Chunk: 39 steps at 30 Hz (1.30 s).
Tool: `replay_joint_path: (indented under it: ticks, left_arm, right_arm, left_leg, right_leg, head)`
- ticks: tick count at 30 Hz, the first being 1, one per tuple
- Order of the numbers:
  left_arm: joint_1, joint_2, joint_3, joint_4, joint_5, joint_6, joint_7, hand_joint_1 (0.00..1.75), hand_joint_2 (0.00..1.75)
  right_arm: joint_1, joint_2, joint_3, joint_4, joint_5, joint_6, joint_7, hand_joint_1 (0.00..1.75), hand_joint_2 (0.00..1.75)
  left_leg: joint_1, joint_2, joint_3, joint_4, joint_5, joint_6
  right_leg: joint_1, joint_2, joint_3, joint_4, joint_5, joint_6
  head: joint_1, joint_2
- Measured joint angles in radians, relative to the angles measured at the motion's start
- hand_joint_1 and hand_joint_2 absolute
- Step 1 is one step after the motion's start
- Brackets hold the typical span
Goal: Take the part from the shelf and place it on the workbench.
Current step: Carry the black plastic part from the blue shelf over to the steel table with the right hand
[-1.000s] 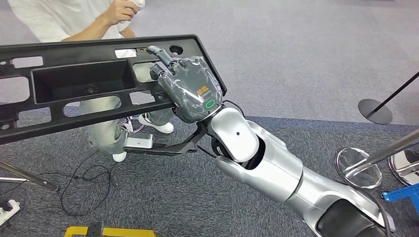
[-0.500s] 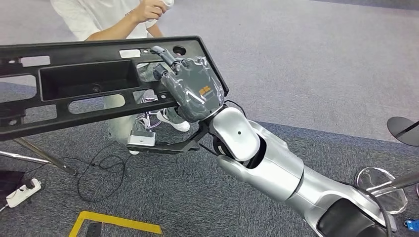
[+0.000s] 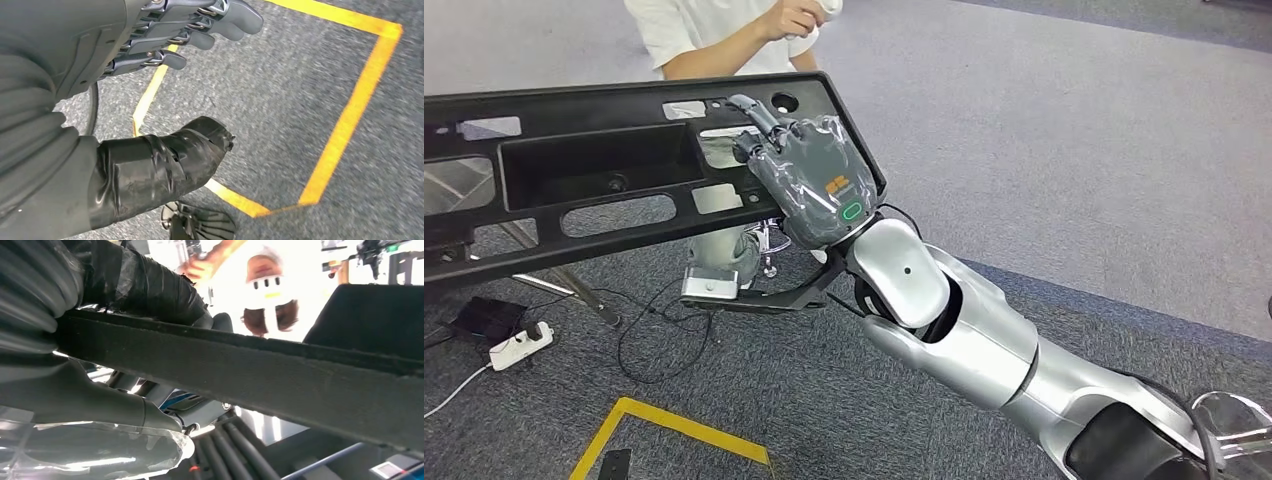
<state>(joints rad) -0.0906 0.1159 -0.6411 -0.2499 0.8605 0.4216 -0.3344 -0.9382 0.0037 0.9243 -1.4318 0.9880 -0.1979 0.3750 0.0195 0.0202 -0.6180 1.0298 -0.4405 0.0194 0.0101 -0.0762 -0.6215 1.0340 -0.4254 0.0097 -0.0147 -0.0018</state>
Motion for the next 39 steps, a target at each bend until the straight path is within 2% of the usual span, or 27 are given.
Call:
replay_joint_path:
  ticks: [2, 4, 5, 6, 7, 8, 10, 12, 14, 15, 17, 18, 19, 20, 21, 22, 23, 25, 27, 29, 30, 32, 34, 36, 37, 38, 39]
  left_arm:
    - [0.0, 0.0, 0.0, 0.0, 0.0, 0.0, 0.0, 0.0, 1.75]
    - [-0.001, 0.0, 0.0, 0.0, 0.001, -0.001, -0.002, 0.0, 1.75]
    - [-0.001, 0.0, 0.0, 0.0, 0.001, -0.002, -0.004, 0.0, 1.75]
    - [0.0, 0.0, 0.0, 0.0, 0.002, -0.002, -0.006, 0.0, 1.75]
    - [0.001, 0.001, 0.0, 0.0, 0.003, -0.002, -0.008, 0.0, 1.75]
    - [0.001, 0.001, 0.0, 0.0, 0.003, -0.002, -0.01, 0.0, 1.75]
    - [0.0, 0.001, 0.0, 0.0, 0.004, -0.002, -0.012, 0.0, 1.75]
    - [0.0, 0.0, 0.0, 0.0, 0.004, -0.002, -0.014, 0.0, 1.75]
    - [0.003, 0.001, 0.0, 0.0, 0.007, -0.003, -0.016, 0.0, 1.75]
    - [0.006, 0.001, 0.0, 0.0, 0.009, -0.003, -0.017, 0.0, 1.75]
    - [0.007, 0.002, 0.0, 0.0, 0.012, -0.004, -0.018, 0.0, 1.75]
    - [0.005, 0.002, 0.0, 0.0, 0.012, -0.005, -0.019, 0.0, 1.75]
    - [0.004, 0.002, 0.0, 0.0, 0.013, -0.005, -0.019, 0.0, 1.75]
    - [0.002, 0.002, 0.0, 0.0, 0.013, -0.006, -0.019, 0.0, 1.75]
    - [0.002, 0.002, 0.0, 0.0, 0.014, -0.006, -0.019, 0.0, 1.75]
    - [0.003, 0.002, 0.0, 0.0, 0.014, -0.006, -0.019, 0.0, 1.75]
    - [0.004, 0.002, 0.0, 0.0, 0.014, -0.007, -0.019, 0.0, 1.75]
    - [0.003, 0.003, 0.0, 0.0, 0.016, -0.008, -0.018, 0.0, 1.75]
    - [0.001, 0.004, 0.0, 0.0, 0.018, -0.008, -0.017, 0.0, 1.75]
    - [0.001, 0.004, 0.0, 0.0, 0.019, -0.008, -0.016, 0.0, 1.75]
    - [0.003, 0.004, 0.0, 0.0, 0.019, -0.008, -0.016, 0.0, 1.75]
    - [0.003, 0.004, 0.0, 0.0, 0.019, -0.008, -0.016, 0.0, 1.75]
    - [0.001, 0.004, 0.0, 0.0, 0.019, -0.008, -0.016, 0.0, 1.75]
    - [0.0, 0.004, 0.0, 0.0, 0.019, -0.008, -0.016, 0.0, 1.75]
    - [0.001, 0.004, 0.0, 0.0, 0.019, -0.008, -0.016, 0.0, 1.75]
    - [0.001, 0.004, 0.0, 0.0, 0.019, -0.008, -0.016, 0.0, 1.75]
    - [0.002, 0.004, 0.0, 0.0, 0.019, -0.008, -0.016, 0.0, 1.75]
  right_arm:
    - [-0.001, -0.002, 0.0, -0.001, 0.0, 0.0, 0.0, 1.75, 1.75]
    - [0.0, -0.005, 0.0, -0.001, 0.001, 0.002, 0.0, 1.75, 1.75]
    - [0.0, -0.006, 0.0, -0.001, 0.002, 0.004, 0.0, 1.75, 1.75]
    - [0.001, -0.008, 0.0, -0.001, 0.003, 0.006, 0.0, 1.75, 1.75]
    - [0.001, -0.01, 0.0, -0.002, 0.005, 0.008, 0.0, 1.75, 1.75]
    - [0.0, -0.011, 0.0, -0.002, 0.007, 0.009, 0.0, 1.75, 1.75]
    - [-0.003, -0.012, 0.0, -0.002, 0.01, 0.01, 0.0, 1.75, 1.75]
    - [-0.007, -0.012, 0.0, -0.004, 0.012, 0.011, 0.0, 1.75, 1.75]
    - [-0.009, -0.012, 0.0, -0.004, 0.012, 0.012, 0.0, 1.75, 1.75]
    - [-0.01, -0.011, 0.0, -0.004, 0.012, 0.013, -0.002, 1.75, 1.75]
    - [-0.013, -0.01, 0.0, -0.004, 0.012, 0.012, -0.004, 1.75, 1.75]
    - [-0.015, -0.01, 0.0, -0.004, 0.012, 0.012, -0.005, 1.75, 1.75]
    - [-0.016, -0.009, 0.0, -0.004, 0.012, 0.012, -0.006, 1.75, 1.75]
    - [-0.016, -0.009, 0.0, -0.004, 0.012, 0.012, -0.007, 1.75, 1.75]
    - [-0.016, -0.009, 0.0, -0.003, 0.012, 0.011, -0.009, 1.75, 1.75]
    - [-0.015, -0.009, 0.0, -0.002, 0.013, 0.01, -0.01, 1.75, 1.75]
    - [-0.016, -0.009, 0.0, 0.0, 0.013, 0.008, -0.013, 1.75, 1.75]
    - [-0.017, -0.008, 0.0, 0.001, 0.014, 0.003, -0.018, 1.75, 1.75]
    - [-0.02, -0.006, 0.0, 0.002, 0.014, -0.001, -0.022, 1.75, 1.75]
    - [-0.023, -0.004, 0.0, 0.003, 0.014, -0.003, -0.024, 1.75, 1.75]
    - [-0.024, -0.003, 0.0, 0.004, 0.014, -0.003, -0.025, 1.75, 1.75]
    - [-0.027, -0.002, 0.0, 0.005, 0.014, -0.003, -0.025, 1.75, 1.75]
    - [-0.028, -0.002, 0.0, 0.006, 0.014, -0.003, -0.025, 1.75, 1.75]
    - [-0.025, -0.003, 0.0, 0.009, 0.013, -0.003, -0.025, 1.75, 1.75]
    - [-0.023, -0.003, 0.0, 0.011, 0.013, -0.003, -0.025, 1.75, 1.75]
    - [-0.022, -0.003, 0.0, 0.013, 0.013, -0.003, -0.025, 1.75, 1.75]
    - [-0.023, -0.004, 0.0, 0.014, 0.013, -0.003, -0.025, 1.75, 1.75]
  left_leg:
    - [0.003, -0.015, 0.0, -0.003, 0.006, 0.011]
    - [0.001, -0.032, -0.003, -0.003, 0.009, 0.016]
    - [0.0, -0.043, -0.004, -0.003, 0.009, 0.017]
    - [0.0, -0.054, -0.004, -0.003, 0.009, 0.017]
    - [-0.001, -0.066, -0.004, -0.002, 0.01, 0.017]
    - [0.0, -0.078, -0.003, -0.002, 0.01, 0.016]
    - [0.001, -0.101, -0.004, -0.001, 0.01, 0.012]
    - [0.003, -0.119, -0.01, -0.001, 0.013, 0.002]
    - [0.007, -0.135, -0.015, -0.005, 0.017, -0.011]
    - [0.007, -0.126, -0.019, -0.001, 0.014, -0.016]
    - [0.003, -0.083, -0.045, 0.05, -0.019, -0.022]
    - [0.002, -0.058, -0.071, 0.104, -0.047, -0.023]
    - [0.002, -0.045, -0.101, 0.166, -0.075, -0.025]
    - [0.002, -0.039, -0.128, 0.221, -0.093, -0.028]
    - [0.003, -0.036, -0.142, 0.249, -0.095, -0.03]
    - [0.003, -0.033, -0.137, 0.24, -0.081, -0.032]
    - [0.003, -0.026, -0.113, 0.196, -0.052, -0.033]
    - [-0.002, 0.009, -0.047, 0.07, -0.006, -0.03]
    - [-0.008, 0.027, -0.018, 0.01, 0.004, -0.018]
    - [-0.01, 0.008, -0.02, 0.009, 0.006, -0.004]
    - [-0.007, -0.001, -0.019, 0.008, 0.007, 0.0]
    - [-0.002, -0.017, -0.017, 0.004, 0.011, 0.01]
    - [0.0, -0.035, -0.019, 0.003, 0.014, 0.017]
    - [0.0, -0.057, -0.021, 0.003, 0.015, 0.019]
    - [0.0, -0.069, -0.021, 0.003, 0.015, 0.018]
    - [0.0, -0.081, -0.021, 0.003, 0.016, 0.017]
    - [0.001, -0.094, -0.02, 0.004, 0.016, 0.016]
  right_leg:
    - [-0.005, 0.037, -0.03, 0.074, -0.05, 0.01]
    - [-0.009, 0.063, -0.086, 0.206, -0.117, 0.014]
    - [-0.01, 0.066, -0.109, 0.258, -0.135, 0.014]
    - [-0.01, 0.068, -0.117, 0.278, -0.134, 0.013]
    - [-0.011, 0.071, -0.106, 0.258, -0.114, 0.011]
    - [-0.011, 0.078, -0.078, 0.202, -0.08, 0.007]
    - [-0.011, 0.111, -0.012, 0.065, -0.025, -0.002]
    - [-0.009, 0.133, 0.02, 0.001, -0.013, -0.008]
    - [-0.008, 0.119, 0.027, -0.009, -0.013, -0.013]
    - [-0.009, 0.109, 0.029, -0.016, -0.01, -0.019]
    - [-0.011, 0.088, 0.035, -0.029, -0.004, -0.031]
    - [-0.009, 0.077, 0.036, -0.031, -0.003, -0.035]
    - [-0.007, 0.066, 0.036, -0.031, -0.004, -0.039]
    - [-0.005, 0.054, 0.035, -0.03, -0.005, -0.04]
    - [-0.004, 0.042, 0.035, -0.028, -0.007, -0.041]
    - [-0.003, 0.031, 0.034, -0.026, -0.009, -0.041]
    - [-0.003, 0.021, 0.034, -0.023, -0.012, -0.04]
    - [0.001, 0.003, 0.033, -0.012, -0.02, -0.033]
    - [0.007, -0.011, 0.03, -0.003, -0.027, -0.025]
    - [0.01, -0.025, 0.032, -0.002, -0.03, -0.018]
    - [0.008, -0.021, 0.032, 0.002, -0.035, -0.012]
    - [0.002, 0.016, 0.014, 0.048, -0.068, -0.001]
    - [-0.004, 0.059, -0.043, 0.172, -0.131, 0.005]
    - [-0.008, 0.069, -0.097, 0.283, -0.167, 0.008]
    - [-0.01, 0.07, -0.1, 0.289, -0.157, 0.008]
    - [-0.012, 0.074, -0.083, 0.253, -0.13, 0.006]
    - [-0.014, 0.084, -0.05, 0.187, -0.092, 0.003]
  head:
    - [0.001, 0.0]
    - [0.001, 0.0]
    - [0.0, 0.0]
    - [0.001, 0.0]
    - [0.0, 0.0]
    - [0.001, 0.0]
    - [0.0, 0.0]
    - [0.0, 0.0]
    - [0.0, 0.0]
    - [-0.001, 0.0]
    - [-0.004, 0.0]
    - [-0.005, 0.0]
    - [-0.006, 0.0]
    - [-0.006, 0.0]
    - [-0.006, 0.0]
    - [-0.006, 0.0]
    - [-0.006, 0.0]
    - [-0.006, 0.0]
    - [-0.005, 0.0]
    - [-0.003, 0.0]
    - [-0.003, 0.0]
    - [-0.002, 0.0]
    - [-0.002, 0.0]
    - [-0.002, 0.0]
    - [-0.002, 0.0]
    - [-0.002, 0.0]
    - [-0.002, 0.0]
